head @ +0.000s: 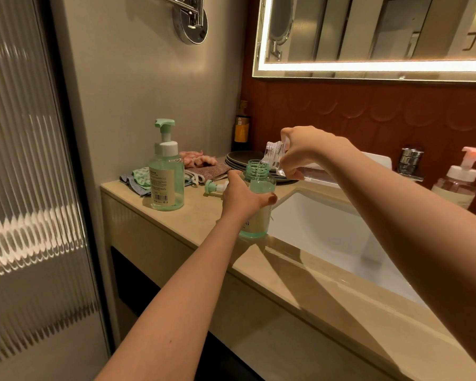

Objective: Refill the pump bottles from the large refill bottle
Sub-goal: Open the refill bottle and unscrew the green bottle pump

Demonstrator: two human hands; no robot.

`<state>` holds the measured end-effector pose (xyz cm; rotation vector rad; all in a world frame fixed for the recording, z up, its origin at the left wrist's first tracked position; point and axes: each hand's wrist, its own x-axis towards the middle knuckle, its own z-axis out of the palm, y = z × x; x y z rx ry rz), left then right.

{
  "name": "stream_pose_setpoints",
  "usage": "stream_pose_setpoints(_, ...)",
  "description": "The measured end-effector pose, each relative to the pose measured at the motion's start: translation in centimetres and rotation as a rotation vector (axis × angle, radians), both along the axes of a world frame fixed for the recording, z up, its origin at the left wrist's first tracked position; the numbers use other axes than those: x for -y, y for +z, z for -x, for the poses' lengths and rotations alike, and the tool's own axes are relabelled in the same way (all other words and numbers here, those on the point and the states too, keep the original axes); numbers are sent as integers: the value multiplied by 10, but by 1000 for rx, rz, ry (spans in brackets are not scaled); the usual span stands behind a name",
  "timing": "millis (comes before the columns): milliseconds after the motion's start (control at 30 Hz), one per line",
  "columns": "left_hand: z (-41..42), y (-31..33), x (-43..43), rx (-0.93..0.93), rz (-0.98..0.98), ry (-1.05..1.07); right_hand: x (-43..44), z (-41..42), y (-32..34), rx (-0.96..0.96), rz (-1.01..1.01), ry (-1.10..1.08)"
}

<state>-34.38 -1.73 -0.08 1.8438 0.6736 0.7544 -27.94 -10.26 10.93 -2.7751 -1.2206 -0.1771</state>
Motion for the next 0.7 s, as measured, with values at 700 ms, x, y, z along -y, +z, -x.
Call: stream_pose_setpoints(700,3,1,2,-3,-6,-3,-1,-1,0,38,9,-12)
